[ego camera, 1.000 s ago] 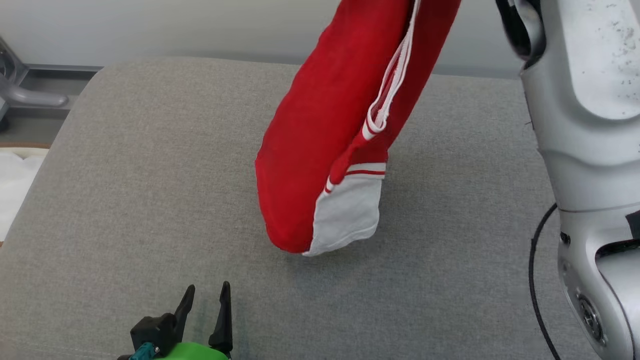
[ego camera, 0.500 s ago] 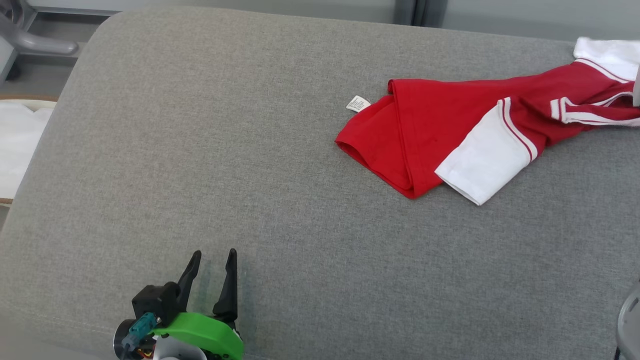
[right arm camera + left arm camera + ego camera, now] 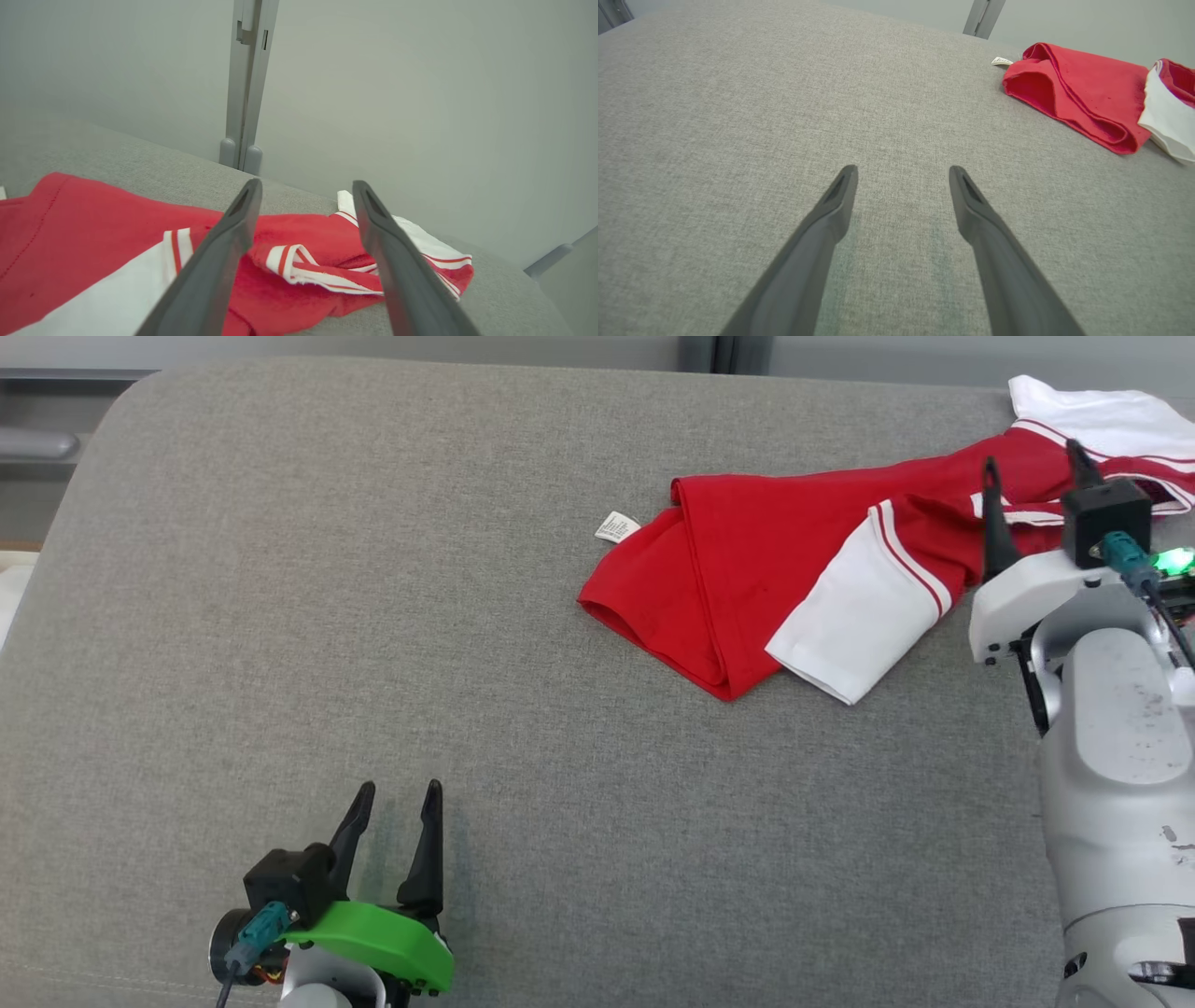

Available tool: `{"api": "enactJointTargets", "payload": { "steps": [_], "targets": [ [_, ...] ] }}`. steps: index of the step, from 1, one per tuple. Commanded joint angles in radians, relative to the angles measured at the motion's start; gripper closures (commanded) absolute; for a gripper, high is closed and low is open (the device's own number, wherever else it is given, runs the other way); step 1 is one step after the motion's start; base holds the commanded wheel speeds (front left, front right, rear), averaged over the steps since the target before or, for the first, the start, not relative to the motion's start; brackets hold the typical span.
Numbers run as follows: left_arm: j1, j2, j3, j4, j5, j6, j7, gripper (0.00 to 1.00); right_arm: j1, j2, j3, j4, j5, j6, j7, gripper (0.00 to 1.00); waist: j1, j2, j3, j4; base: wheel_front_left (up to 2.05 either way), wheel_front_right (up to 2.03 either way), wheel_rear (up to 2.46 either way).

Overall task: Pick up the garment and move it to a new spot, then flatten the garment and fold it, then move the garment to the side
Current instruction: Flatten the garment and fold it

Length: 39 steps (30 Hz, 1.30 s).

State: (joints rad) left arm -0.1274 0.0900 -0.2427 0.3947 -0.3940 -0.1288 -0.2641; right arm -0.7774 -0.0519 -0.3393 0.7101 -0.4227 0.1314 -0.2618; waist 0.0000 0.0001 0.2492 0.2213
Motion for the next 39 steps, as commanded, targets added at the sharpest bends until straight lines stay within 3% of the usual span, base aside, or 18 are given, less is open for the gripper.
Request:
{"api": "enactJointTargets", "payload": {
  "steps": [1, 10, 19, 27, 28, 30, 31, 32, 39],
  "targets": [
    [-0.016, 0.005, -0.003, 0.000, 0.003, -0.003, 0.000, 0.00, 0.015, -0.001, 0.026, 0.012, 0.021, -0.002, -0.004, 0.00, 0.0000, -0.0001, 0.002, 0.000, 0.00, 0.00, 0.00],
    [-0.022, 0.010, -0.029, 0.011, -0.011, -0.003, 0.000, 0.00, -0.001, -0.001, 0.190, 0.142, 0.222, -0.002, -0.004, 0.00, 0.0000, -0.0001, 0.021, 0.040, 0.00, 0.00, 0.00],
    [-0.028, 0.015, -0.041, 0.016, -0.007, -0.003, 0.000, 0.00, -0.017, -0.001, 0.146, 0.230, 0.260, -0.002, -0.004, 0.00, 0.0000, -0.0001, 0.042, 0.070, 0.00, 0.00, 0.00],
    [-0.044, 0.014, -0.061, 0.007, -0.019, -0.003, 0.000, 0.00, -0.046, -0.001, 0.158, 0.238, 0.333, -0.002, -0.004, 0.00, 0.0000, -0.0001, 0.080, 0.080, 0.00, 0.00, 0.00],
    [-0.047, 0.014, -0.064, 0.006, -0.019, -0.003, 0.000, 0.00, -0.050, -0.002, 0.152, 0.239, 0.332, -0.002, -0.004, 0.04, 0.0000, -0.0001, 0.083, 0.081, 0.00, 0.00, 0.00],
    [-0.055, 0.013, -0.069, 0.006, -0.021, -0.003, 0.000, 0.00, -0.055, -0.002, 0.135, 0.245, 0.318, -0.002, -0.004, 0.52, 0.0000, -0.0001, 0.089, 0.083, 0.00, 0.00, 0.00],
    [-0.058, 0.012, -0.071, 0.006, -0.023, -0.003, 0.000, 0.00, -0.057, -0.002, 0.127, 0.247, 0.312, -0.002, -0.004, 0.85, 0.0000, -0.0001, 0.092, 0.084, 0.00, 0.00, 0.00],
    [-0.060, 0.012, -0.073, 0.007, -0.024, -0.003, 0.000, 0.00, -0.060, -0.001, 0.122, 0.249, 0.308, -0.002, -0.004, 1.00, 0.0000, -0.0001, 0.093, 0.085, 0.00, 0.00, 0.00],
    [-0.052, 0.017, -0.067, 0.012, -0.023, -0.003, 0.000, 0.00, -0.047, -0.001, 0.124, 0.200, 0.342, -0.002, -0.004, 1.00, 0.0000, -0.0001, 0.079, 0.073, 0.00, 0.00, 0.00]
  ]
}}
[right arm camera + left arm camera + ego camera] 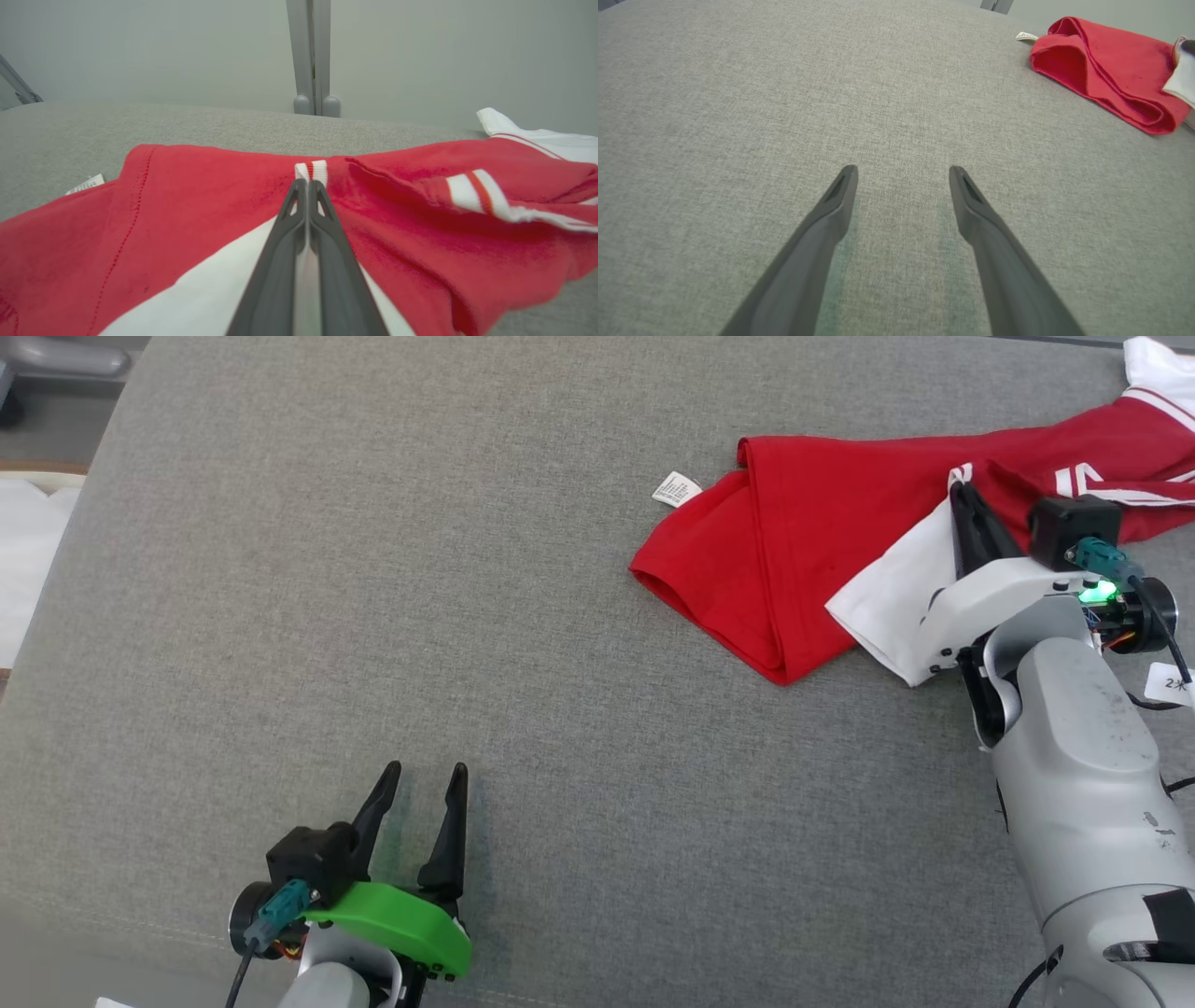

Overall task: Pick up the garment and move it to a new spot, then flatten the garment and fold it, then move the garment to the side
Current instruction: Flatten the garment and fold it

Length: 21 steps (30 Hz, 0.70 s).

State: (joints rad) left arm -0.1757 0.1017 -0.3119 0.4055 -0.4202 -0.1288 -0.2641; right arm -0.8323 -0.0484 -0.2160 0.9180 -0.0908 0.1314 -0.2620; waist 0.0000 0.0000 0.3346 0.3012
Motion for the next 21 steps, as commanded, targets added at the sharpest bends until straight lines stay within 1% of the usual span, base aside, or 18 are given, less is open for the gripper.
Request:
{"api": "enactJointTargets", "payload": {
  "steps": [1, 5, 8, 11, 14, 17, 21],
  "targets": [
    [0.000, 0.007, 0.004, 0.000, 0.005, -0.003, 0.000, 0.00, 0.009, -0.005, 0.007, -0.023, 0.023, -0.002, -0.004, 1.00, 0.0000, 0.0000, -0.011, -0.012, 0.00, 0.00, 0.00],
    [0.015, 0.006, 0.012, -0.010, 0.010, -0.003, 0.000, 0.00, 0.034, -0.005, 0.052, -0.100, 0.124, -0.002, -0.004, 1.00, 0.0000, 0.0000, -0.040, -0.042, 0.00, 0.00, 0.00],
    [0.029, 0.008, 0.016, -0.016, 0.016, -0.003, 0.000, 0.00, 0.071, -0.004, 0.125, -0.175, 0.230, -0.002, -0.004, 1.00, 0.0000, 0.0000, -0.071, -0.080, 0.00, 0.00, 0.00],
    [0.037, 0.011, 0.028, -0.016, 0.027, -0.003, 0.000, 0.00, 0.126, -0.006, 0.164, -0.245, 0.289, -0.002, -0.004, 1.00, 0.0000, 0.0000, -0.100, -0.125, 0.00, 0.00, 0.00],
    [0.049, 0.008, 0.036, -0.021, 0.039, -0.003, 0.000, 0.00, 0.195, -0.004, 0.156, -0.323, 0.297, -0.002, -0.004, 1.00, 0.0000, 0.0000, -0.127, -0.170, 0.00, 0.00, 0.00],
    [0.059, 0.001, 0.040, -0.026, 0.049, -0.003, 0.000, 0.00, 0.275, -0.005, 0.107, -0.384, 0.289, -0.002, -0.004, 1.00, 0.0000, 0.0000, -0.155, -0.211, 0.00, 0.00, 0.00],
    [0.069, -0.006, 0.043, -0.035, 0.061, -0.003, 0.000, 0.00, 0.383, -0.004, 0.054, -0.433, 0.279, -0.002, -0.004, 1.00, 0.0000, 0.0000, -0.176, -0.260, 0.00, 0.00, 0.00]
  ]
}}
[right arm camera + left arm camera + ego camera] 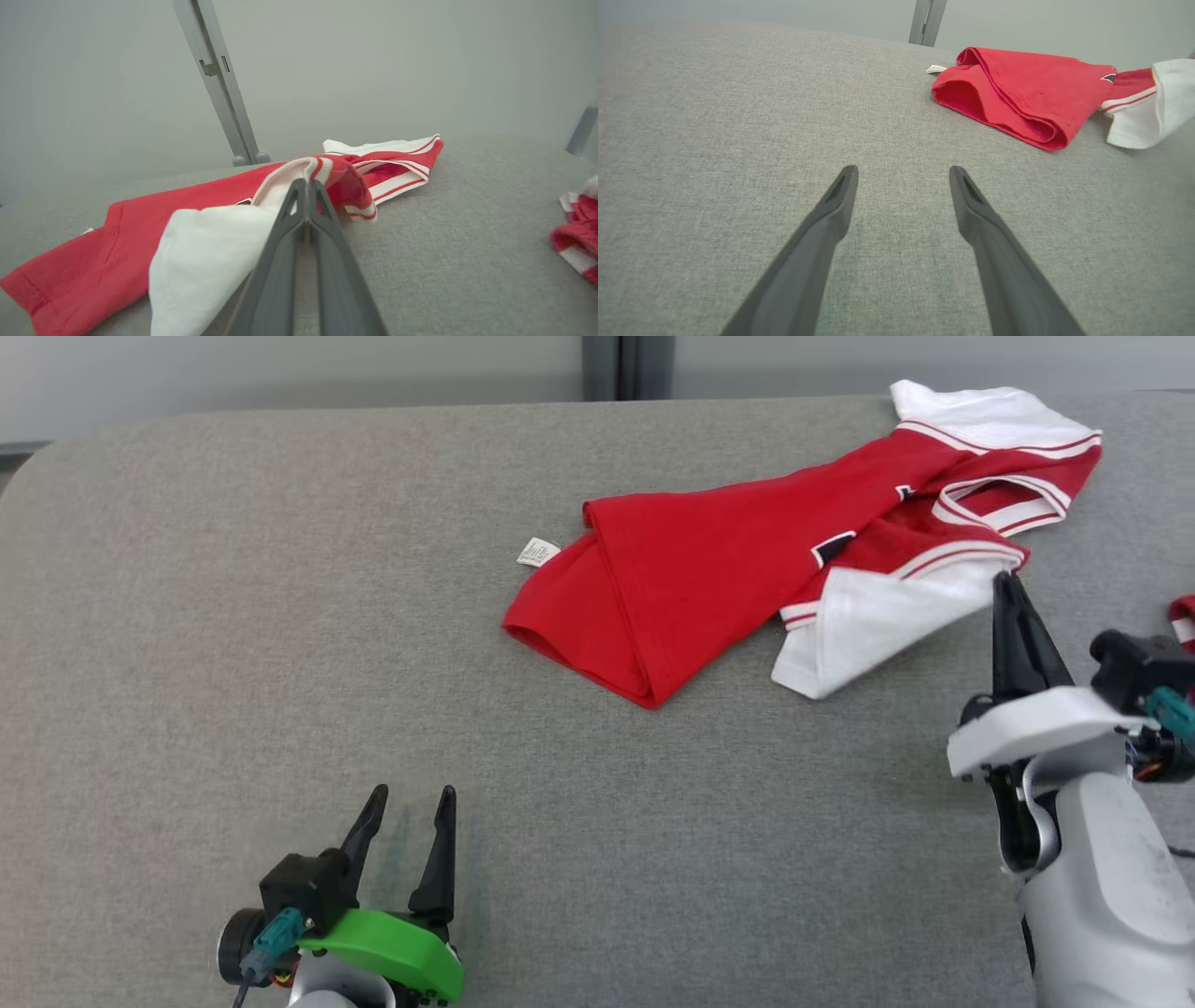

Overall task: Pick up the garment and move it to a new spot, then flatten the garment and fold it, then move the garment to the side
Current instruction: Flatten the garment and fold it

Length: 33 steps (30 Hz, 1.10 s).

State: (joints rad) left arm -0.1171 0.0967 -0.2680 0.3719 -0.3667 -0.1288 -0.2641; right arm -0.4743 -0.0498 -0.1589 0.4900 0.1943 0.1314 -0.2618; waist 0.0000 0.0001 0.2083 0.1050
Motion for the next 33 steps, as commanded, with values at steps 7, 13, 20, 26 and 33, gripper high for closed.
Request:
{"api": "enactJointTargets", "payload": {
  "steps": [7, 13, 20, 26, 33],
  "targets": [
    [-0.004, 0.001, -0.009, -0.014, 0.017, -0.003, 0.000, 0.00, 0.186, -0.002, -0.099, -0.039, -0.113, -0.002, -0.004, 0.00, 0.0000, -0.0001, -0.039, -0.133, 0.00, 0.00, 0.00],
    [-0.030, 0.015, -0.016, -0.018, 0.012, -0.003, 0.000, 0.00, 0.215, -0.002, -0.104, -0.088, -0.185, -0.002, -0.004, 0.00, 0.0000, -0.0001, -0.009, -0.173, 0.00, 0.00, 0.00],
    [-0.098, 0.037, -0.062, -0.033, -0.006, -0.003, 0.000, 0.00, 0.174, -0.002, -0.037, -0.136, -0.164, -0.002, -0.004, 0.00, 0.0000, -0.0001, 0.039, -0.197, 0.00, 0.00, 0.00],
    [-0.197, 0.072, -0.160, -0.054, -0.039, -0.003, 0.000, 0.00, 0.128, -0.003, 0.019, -0.153, -0.136, -0.002, -0.004, 0.00, 0.0000, -0.0001, 0.108, -0.213, 0.00, 0.00, 0.00],
    [-0.300, 0.120, -0.313, -0.033, -0.061, -0.003, 0.000, 0.00, 0.091, -0.003, 0.073, -0.166, -0.103, -0.002, -0.004, 0.00, 0.0000, -0.0001, 0.174, -0.249, 0.00, 0.00, 0.00]
  ]
}}
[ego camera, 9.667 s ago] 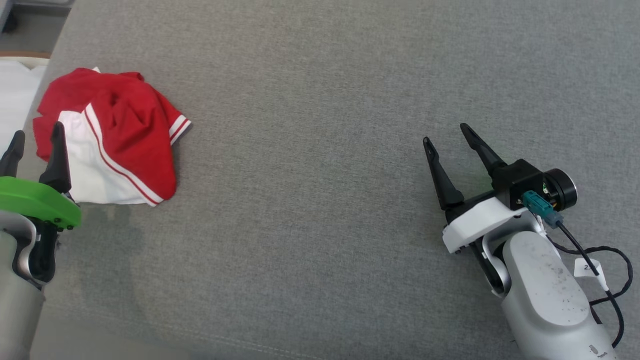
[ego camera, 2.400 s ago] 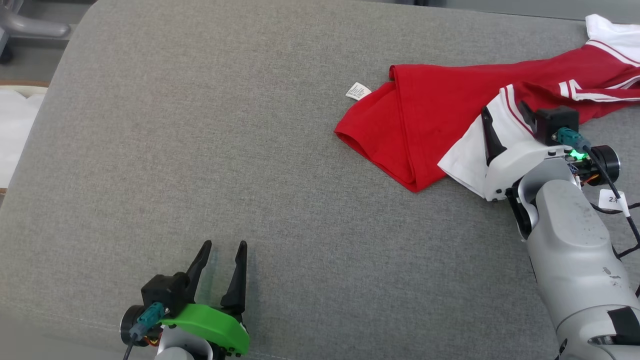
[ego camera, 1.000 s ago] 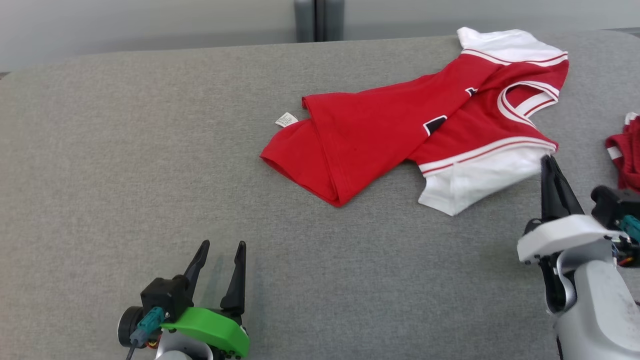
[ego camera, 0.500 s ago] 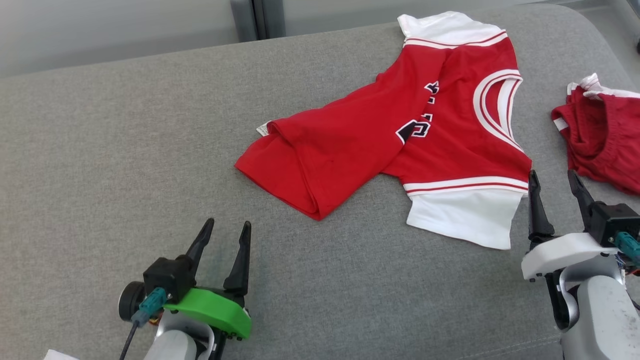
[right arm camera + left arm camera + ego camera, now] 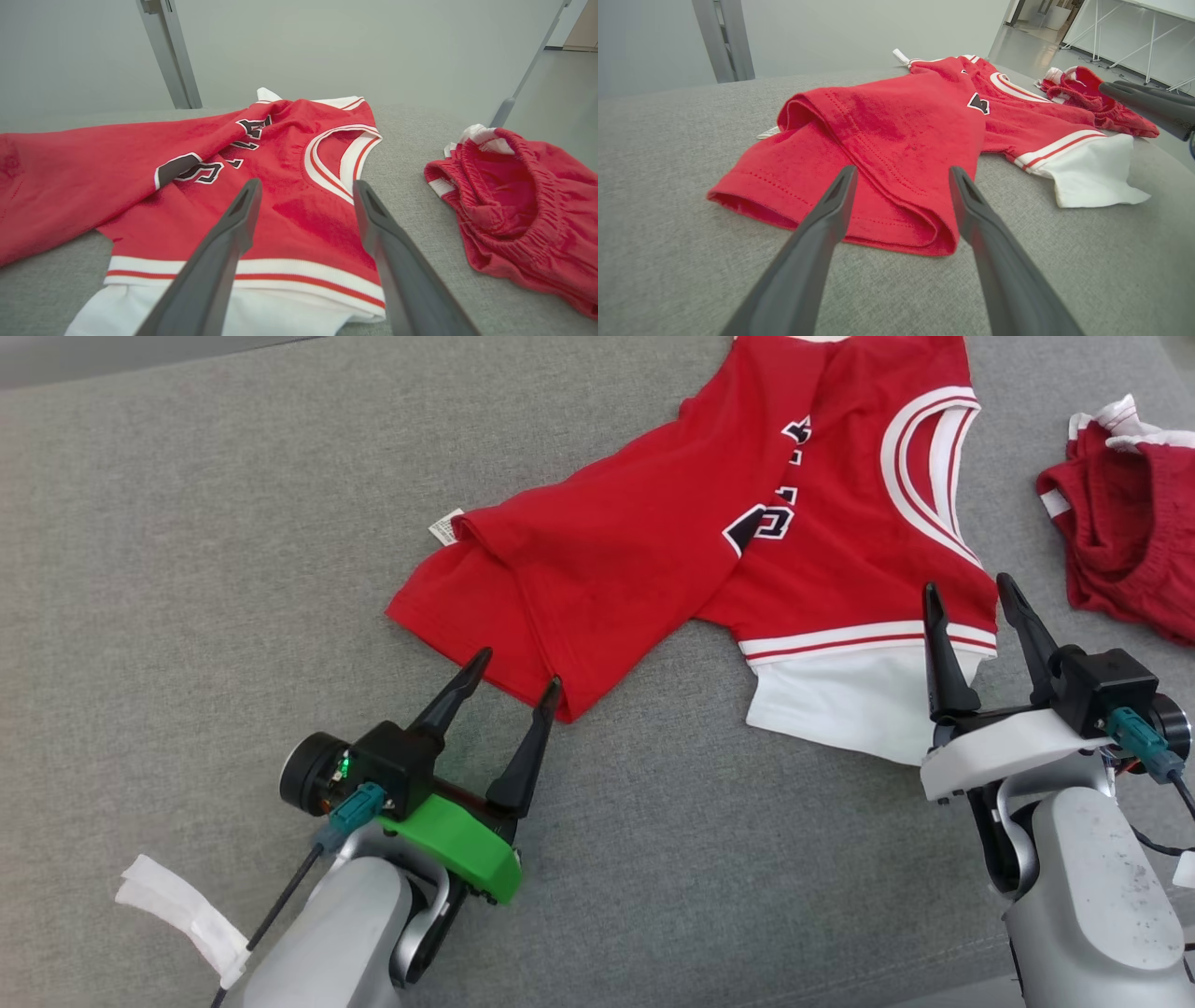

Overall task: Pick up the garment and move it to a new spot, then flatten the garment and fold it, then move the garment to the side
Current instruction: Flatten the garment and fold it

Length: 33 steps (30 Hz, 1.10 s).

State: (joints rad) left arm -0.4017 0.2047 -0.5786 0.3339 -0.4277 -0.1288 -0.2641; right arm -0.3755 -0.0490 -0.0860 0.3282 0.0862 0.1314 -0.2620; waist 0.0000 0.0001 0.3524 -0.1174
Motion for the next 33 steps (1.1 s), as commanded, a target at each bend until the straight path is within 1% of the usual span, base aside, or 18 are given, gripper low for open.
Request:
{"api": "enactJointTargets", "payload": {
  "steps": [1, 4, 11, 15, 16, 18, 21, 25, 31, 33],
  "targets": [
    [-0.024, 0.021, -0.024, 0.012, -0.003, -0.003, 0.000, 0.00, -0.010, -0.003, 0.007, -0.005, 0.008, -0.002, -0.004, 0.00, 0.0000, -0.0001, 0.035, -0.032, 0.00, 0.00, 0.00],
    [-0.047, 0.041, -0.083, 0.037, 0.006, -0.003, 0.000, 0.00, -0.014, -0.004, 0.019, -0.005, 0.019, -0.002, -0.004, 0.00, 0.0000, -0.0001, 0.047, -0.050, 0.00, 0.00, 0.00],
    [-0.075, 0.072, -0.151, 0.101, -0.013, -0.003, 0.001, 0.00, -0.016, -0.003, 0.036, -0.010, 0.027, -0.002, -0.004, 0.00, 0.0000, -0.0001, 0.075, -0.080, 0.00, 0.00, 0.00],
    [-0.081, 0.079, -0.168, 0.140, -0.027, -0.003, 0.004, 0.00, -0.009, -0.003, 0.041, -0.015, 0.031, -0.002, -0.004, 0.00, 0.0000, -0.0001, 0.080, -0.089, 0.00, 0.00, 0.00],
    [-0.081, 0.079, -0.174, 0.142, -0.029, -0.003, 0.004, 0.10, -0.008, -0.004, 0.041, -0.016, 0.032, -0.002, -0.004, 0.00, 0.0000, -0.0001, 0.079, -0.091, 0.00, 0.00, 0.00],
    [-0.085, 0.077, -0.185, 0.140, -0.033, -0.003, 0.004, 1.00, -0.008, -0.003, 0.038, -0.014, 0.031, -0.002, -0.004, 0.00, 0.0000, -0.0001, 0.077, -0.091, 0.00, 0.00, 0.00],
    [-0.088, 0.070, -0.176, 0.122, -0.034, -0.003, 0.004, 1.00, -0.006, -0.004, 0.032, -0.006, 0.025, -0.002, -0.004, 0.00, 0.0000, -0.0001, 0.064, -0.083, 0.00, 0.00, 0.00],
    [-0.069, 0.054, -0.142, 0.083, -0.017, -0.003, 0.001, 1.00, 0.004, -0.004, 0.019, 0.013, 0.017, -0.002, -0.004, 0.00, 0.0000, -0.0001, 0.024, -0.056, 0.00, 0.00, 0.00],
    [-0.028, 0.014, -0.097, -0.022, 0.017, -0.003, 0.000, 1.00, 0.032, -0.004, -0.007, 0.058, 0.001, -0.002, -0.004, 0.00, 0.0000, -0.0001, -0.077, 0.017, 0.00, 0.00, 0.00],
    [-0.003, -0.009, -0.077, -0.054, 0.007, -0.003, 0.000, 1.00, 0.047, -0.003, -0.018, 0.078, -0.004, -0.002, -0.004, 0.00, 0.0000, -0.0001, -0.118, 0.045, 0.00, 0.00, 0.00]
  ]
}}
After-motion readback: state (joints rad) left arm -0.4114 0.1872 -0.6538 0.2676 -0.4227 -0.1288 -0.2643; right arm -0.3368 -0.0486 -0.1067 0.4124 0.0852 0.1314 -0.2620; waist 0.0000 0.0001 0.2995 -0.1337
